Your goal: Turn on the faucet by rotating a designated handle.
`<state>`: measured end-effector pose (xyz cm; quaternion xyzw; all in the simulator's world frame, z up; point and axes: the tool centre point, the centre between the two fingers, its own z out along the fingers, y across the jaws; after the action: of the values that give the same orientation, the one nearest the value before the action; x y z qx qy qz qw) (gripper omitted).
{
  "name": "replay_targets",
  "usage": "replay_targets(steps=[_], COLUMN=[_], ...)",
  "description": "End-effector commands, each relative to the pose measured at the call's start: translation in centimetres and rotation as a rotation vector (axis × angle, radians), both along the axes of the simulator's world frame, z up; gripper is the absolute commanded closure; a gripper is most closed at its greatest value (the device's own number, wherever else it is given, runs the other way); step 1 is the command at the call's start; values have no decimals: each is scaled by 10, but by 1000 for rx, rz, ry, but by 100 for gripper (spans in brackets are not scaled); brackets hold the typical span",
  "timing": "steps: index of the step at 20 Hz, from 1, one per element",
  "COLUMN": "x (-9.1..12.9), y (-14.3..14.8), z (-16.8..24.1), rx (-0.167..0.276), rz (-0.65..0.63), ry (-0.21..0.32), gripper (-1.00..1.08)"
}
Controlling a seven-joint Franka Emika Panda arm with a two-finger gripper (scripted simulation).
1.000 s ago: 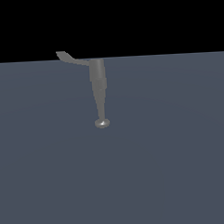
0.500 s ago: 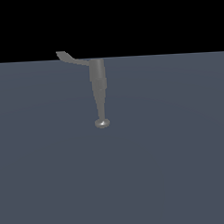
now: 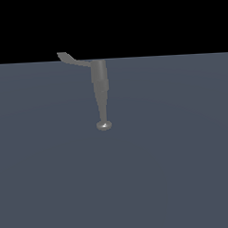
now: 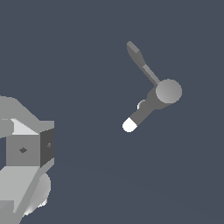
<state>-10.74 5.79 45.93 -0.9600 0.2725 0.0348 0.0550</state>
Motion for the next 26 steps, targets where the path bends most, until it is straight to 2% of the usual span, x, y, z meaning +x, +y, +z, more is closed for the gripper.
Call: replay_targets(steps=[1,15,26], x=[16,101,157], y=[6,41,74], z=[-7,-62,-117], rx=[-1,-40,-93], rz=[-62,-405,-663], ry=[9,44,41], gripper=[108,108,108])
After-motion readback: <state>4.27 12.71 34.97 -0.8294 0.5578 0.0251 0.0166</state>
